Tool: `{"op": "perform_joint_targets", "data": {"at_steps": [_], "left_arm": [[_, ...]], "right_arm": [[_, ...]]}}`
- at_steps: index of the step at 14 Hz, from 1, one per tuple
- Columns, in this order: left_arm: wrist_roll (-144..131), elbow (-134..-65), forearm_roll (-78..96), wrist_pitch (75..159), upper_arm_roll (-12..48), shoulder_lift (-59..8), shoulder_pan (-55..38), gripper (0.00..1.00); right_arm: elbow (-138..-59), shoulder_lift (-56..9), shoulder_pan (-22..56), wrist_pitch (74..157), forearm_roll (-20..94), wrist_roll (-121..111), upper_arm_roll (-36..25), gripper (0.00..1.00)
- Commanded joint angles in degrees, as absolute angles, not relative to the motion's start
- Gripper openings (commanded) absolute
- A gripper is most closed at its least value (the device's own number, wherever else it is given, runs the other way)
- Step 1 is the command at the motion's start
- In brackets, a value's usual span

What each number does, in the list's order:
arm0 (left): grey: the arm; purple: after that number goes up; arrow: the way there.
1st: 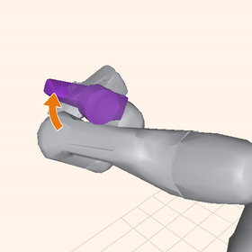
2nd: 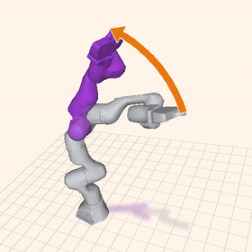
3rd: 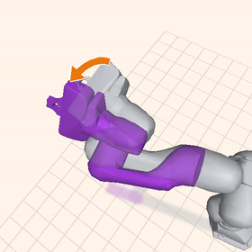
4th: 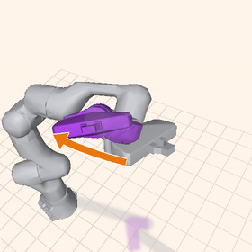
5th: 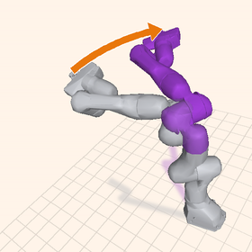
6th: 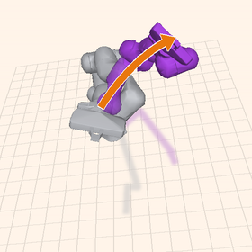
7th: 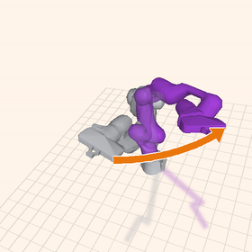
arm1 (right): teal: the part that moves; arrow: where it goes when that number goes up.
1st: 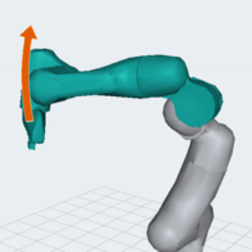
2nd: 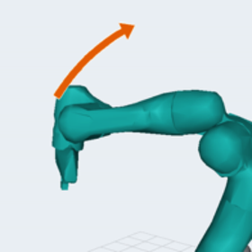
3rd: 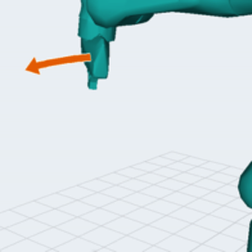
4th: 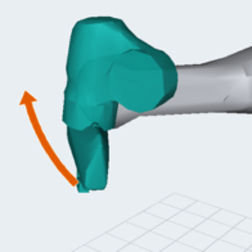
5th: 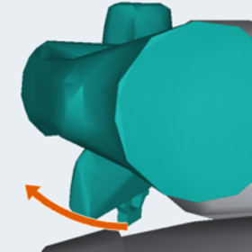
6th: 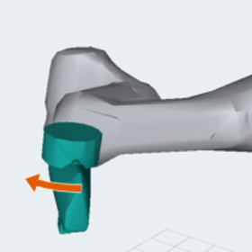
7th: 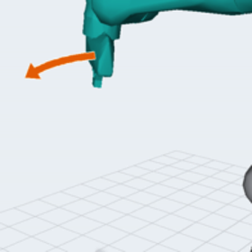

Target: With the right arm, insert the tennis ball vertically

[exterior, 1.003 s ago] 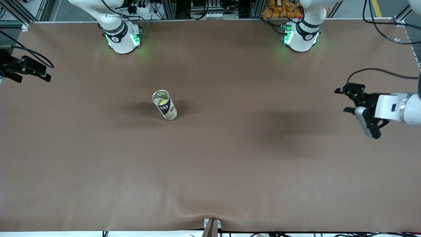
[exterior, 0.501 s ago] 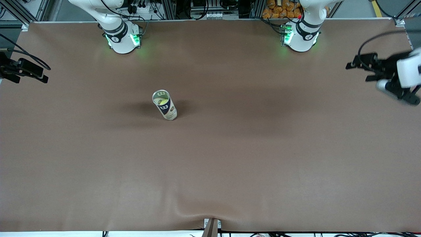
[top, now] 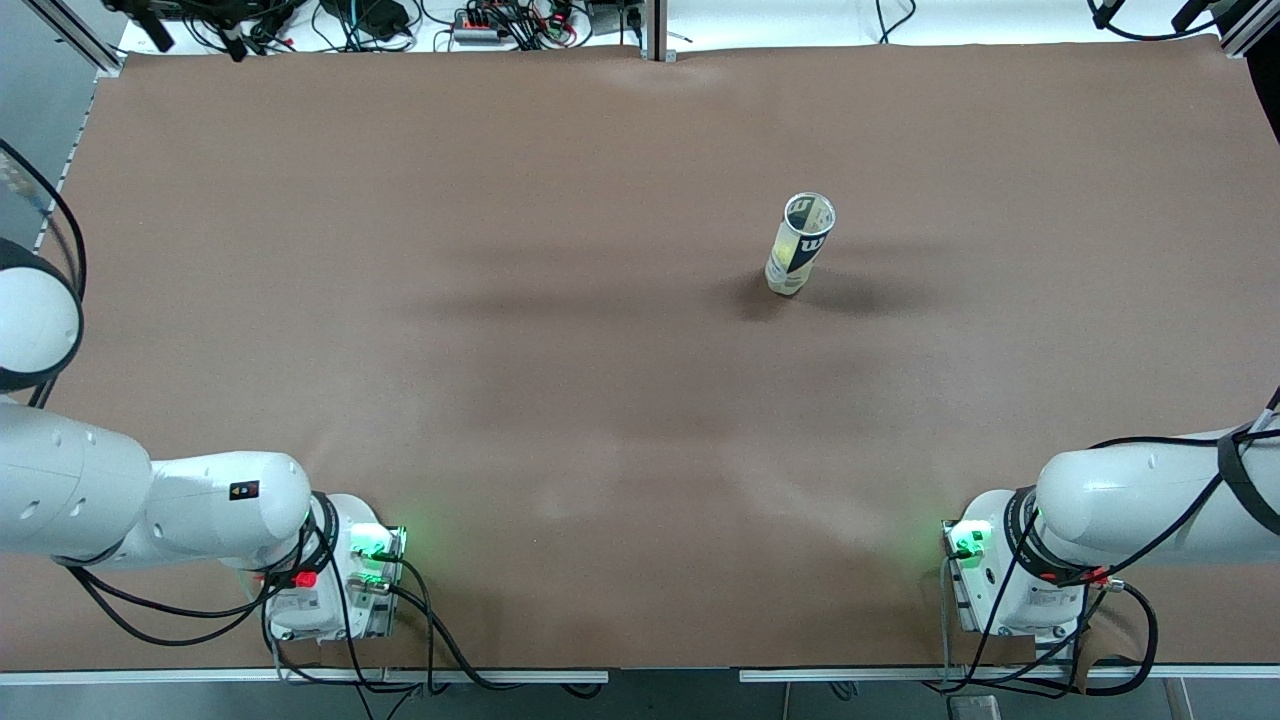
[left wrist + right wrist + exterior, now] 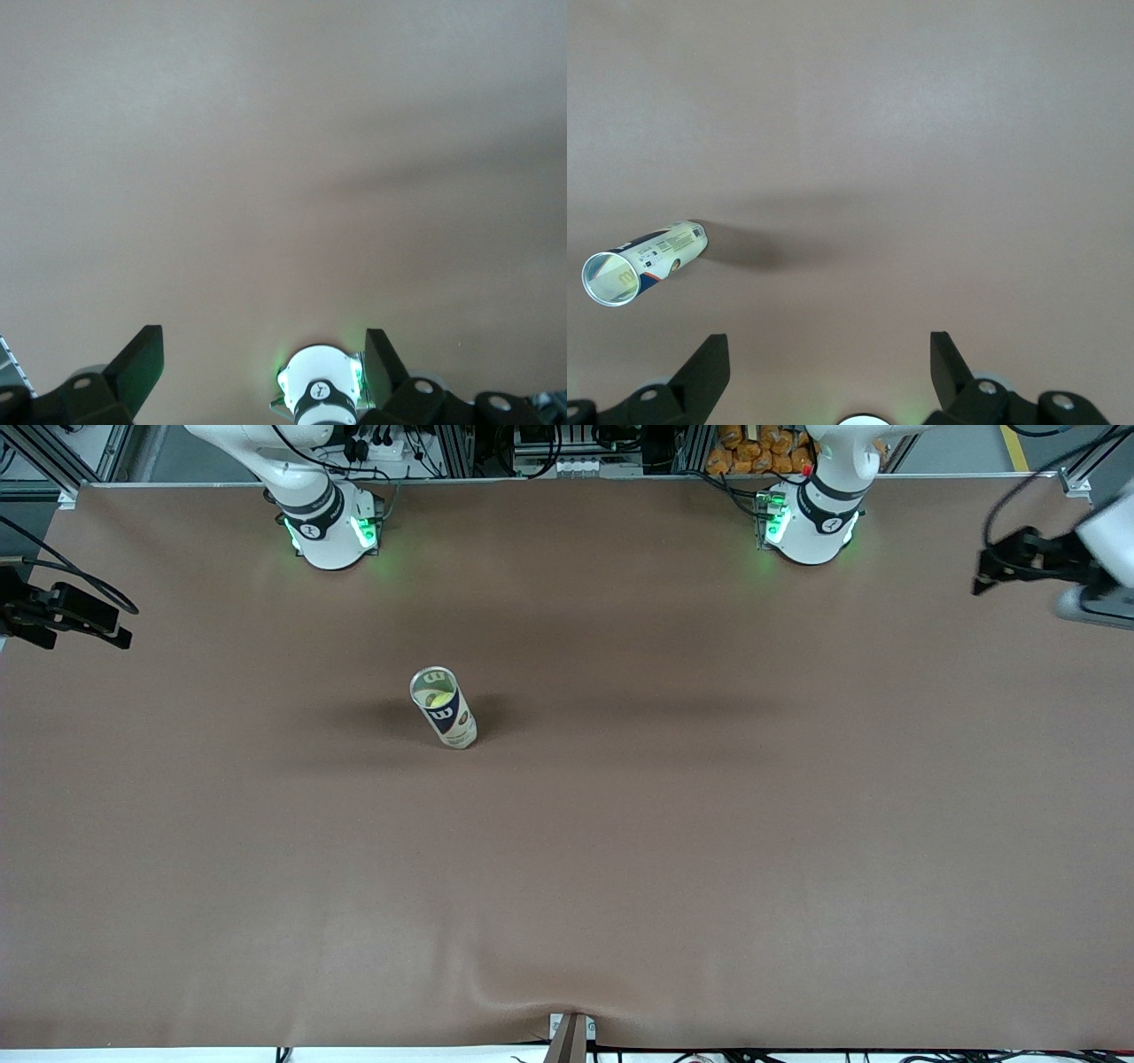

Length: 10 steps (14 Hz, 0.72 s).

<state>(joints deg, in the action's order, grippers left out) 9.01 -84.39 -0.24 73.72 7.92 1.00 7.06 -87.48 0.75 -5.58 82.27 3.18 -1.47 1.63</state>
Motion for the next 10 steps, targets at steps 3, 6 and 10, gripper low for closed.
{"op": "perform_joint_targets", "data": {"at_steps": [3,6,10], "left_arm": [[-1.3,-88.1,0.7,77.8,7.7,5.4,6.7,1.0],[-1.3,-93.3,0.7,84.9,6.3,5.9,5.4,1.0],[-1.3,-101.1,2.6,92.1,4.8,8.4,4.9,1.0]], "right_arm": [[-87.8,1.1,-6.2,82.3,3.2,-1.7,2.1,1.0],[-87.8,1.1,-6.2,82.2,3.2,-1.7,2.1,1.0],[-87.9,1.0,-6.2,82.9,3.1,-1.7,2.1,1.0]]}}
